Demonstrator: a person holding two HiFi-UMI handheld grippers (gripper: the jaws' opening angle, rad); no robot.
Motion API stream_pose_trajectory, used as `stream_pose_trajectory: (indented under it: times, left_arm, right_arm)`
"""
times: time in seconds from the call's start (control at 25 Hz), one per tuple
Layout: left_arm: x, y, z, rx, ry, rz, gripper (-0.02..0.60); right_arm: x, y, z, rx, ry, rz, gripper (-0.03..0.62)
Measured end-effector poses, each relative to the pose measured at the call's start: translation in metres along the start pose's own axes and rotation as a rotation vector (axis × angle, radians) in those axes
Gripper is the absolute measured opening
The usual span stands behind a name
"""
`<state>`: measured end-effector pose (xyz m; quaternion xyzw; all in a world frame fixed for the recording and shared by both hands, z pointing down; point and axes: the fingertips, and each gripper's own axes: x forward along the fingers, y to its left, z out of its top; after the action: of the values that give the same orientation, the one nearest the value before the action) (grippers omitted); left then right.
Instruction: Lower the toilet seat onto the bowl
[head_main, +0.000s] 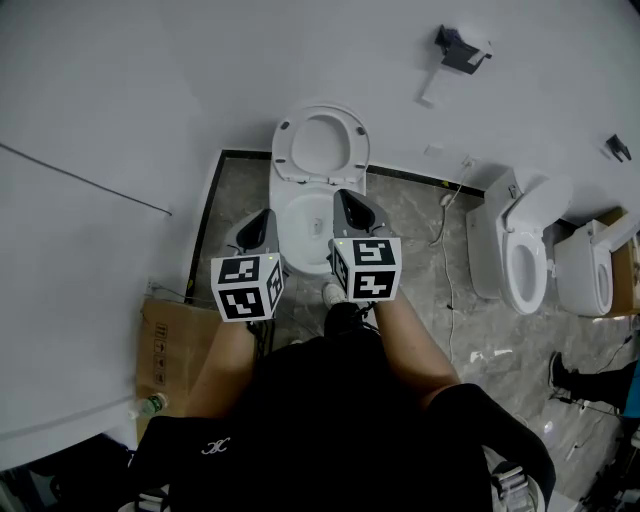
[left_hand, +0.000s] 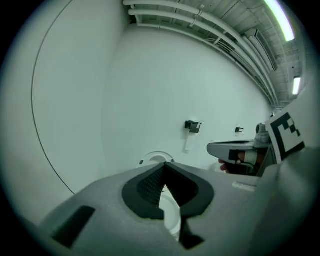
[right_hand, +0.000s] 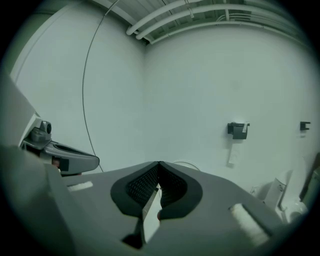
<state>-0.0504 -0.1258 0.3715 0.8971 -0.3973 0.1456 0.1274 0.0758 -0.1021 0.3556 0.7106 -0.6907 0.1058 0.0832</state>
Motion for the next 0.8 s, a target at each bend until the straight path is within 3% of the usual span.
stream_pose_trajectory:
  times: [0.4,0.8]
  left_arm:
    - [0.081,0.007,0.032,0.012,0.021,0.076,0.008]
    - [0.141,0.011,0.043,0.008,0.057,0.137,0.009]
  right_arm:
    - [0.085,-0.053,0.017,0.006,0.017,0.077,0.009]
    - [0.153,-0.097,0.009,-0.04,0.085,0.127,0.009]
